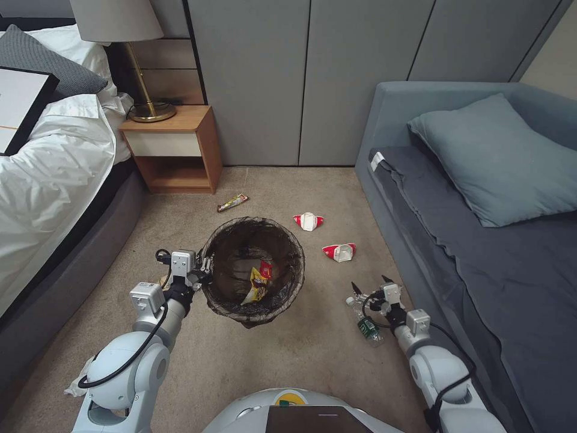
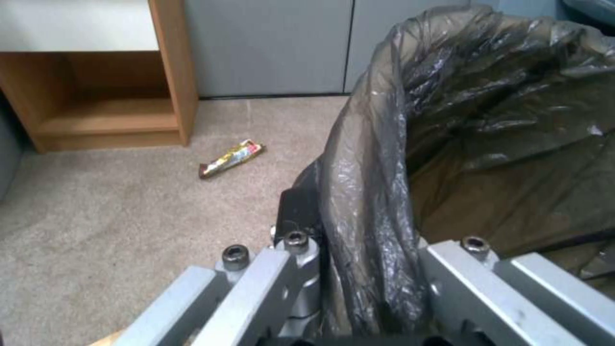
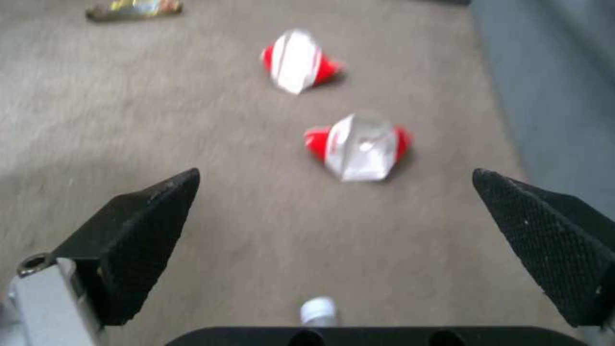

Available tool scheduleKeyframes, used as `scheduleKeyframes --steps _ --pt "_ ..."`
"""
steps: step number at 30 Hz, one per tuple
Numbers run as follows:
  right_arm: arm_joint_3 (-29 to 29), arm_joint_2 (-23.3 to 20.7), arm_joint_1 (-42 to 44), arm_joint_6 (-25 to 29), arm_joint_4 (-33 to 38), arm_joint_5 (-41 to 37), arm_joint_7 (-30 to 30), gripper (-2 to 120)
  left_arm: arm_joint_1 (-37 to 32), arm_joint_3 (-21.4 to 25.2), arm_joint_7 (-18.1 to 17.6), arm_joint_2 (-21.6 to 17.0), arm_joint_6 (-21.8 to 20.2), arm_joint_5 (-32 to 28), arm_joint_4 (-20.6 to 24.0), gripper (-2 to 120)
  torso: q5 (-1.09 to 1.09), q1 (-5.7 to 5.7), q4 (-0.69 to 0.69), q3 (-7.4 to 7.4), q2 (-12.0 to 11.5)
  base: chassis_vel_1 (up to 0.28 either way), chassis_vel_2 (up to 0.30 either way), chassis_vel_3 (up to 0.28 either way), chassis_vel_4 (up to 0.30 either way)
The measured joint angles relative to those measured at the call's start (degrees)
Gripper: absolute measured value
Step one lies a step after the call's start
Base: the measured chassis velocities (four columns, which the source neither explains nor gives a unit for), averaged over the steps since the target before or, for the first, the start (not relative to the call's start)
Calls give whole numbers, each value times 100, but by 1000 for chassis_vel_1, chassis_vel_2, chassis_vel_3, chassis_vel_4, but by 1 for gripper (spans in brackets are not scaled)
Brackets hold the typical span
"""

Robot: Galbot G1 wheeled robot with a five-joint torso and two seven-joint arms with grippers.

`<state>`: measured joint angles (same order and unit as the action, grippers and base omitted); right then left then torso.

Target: Pick up the trash bin, then pick up the garbage from the floor and place it into the trash bin.

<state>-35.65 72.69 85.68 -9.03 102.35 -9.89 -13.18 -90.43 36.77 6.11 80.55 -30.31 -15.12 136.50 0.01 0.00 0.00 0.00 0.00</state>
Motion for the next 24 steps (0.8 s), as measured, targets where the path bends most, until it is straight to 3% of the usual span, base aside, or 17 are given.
scheduleKeyframes --steps 11,24 --pt "313 -251 -561 -427 -1165 -162 -351 100 -7 2 -9 5 -35 -13 72 7 -1 0 -1 0 0 0 0 0 0" --pt "331 -154 -845 -330 -2095 74 -407 100 -38 -10 -11 18 -40 -13 111 7 0 0 -1 0 0 0 0 0 0"
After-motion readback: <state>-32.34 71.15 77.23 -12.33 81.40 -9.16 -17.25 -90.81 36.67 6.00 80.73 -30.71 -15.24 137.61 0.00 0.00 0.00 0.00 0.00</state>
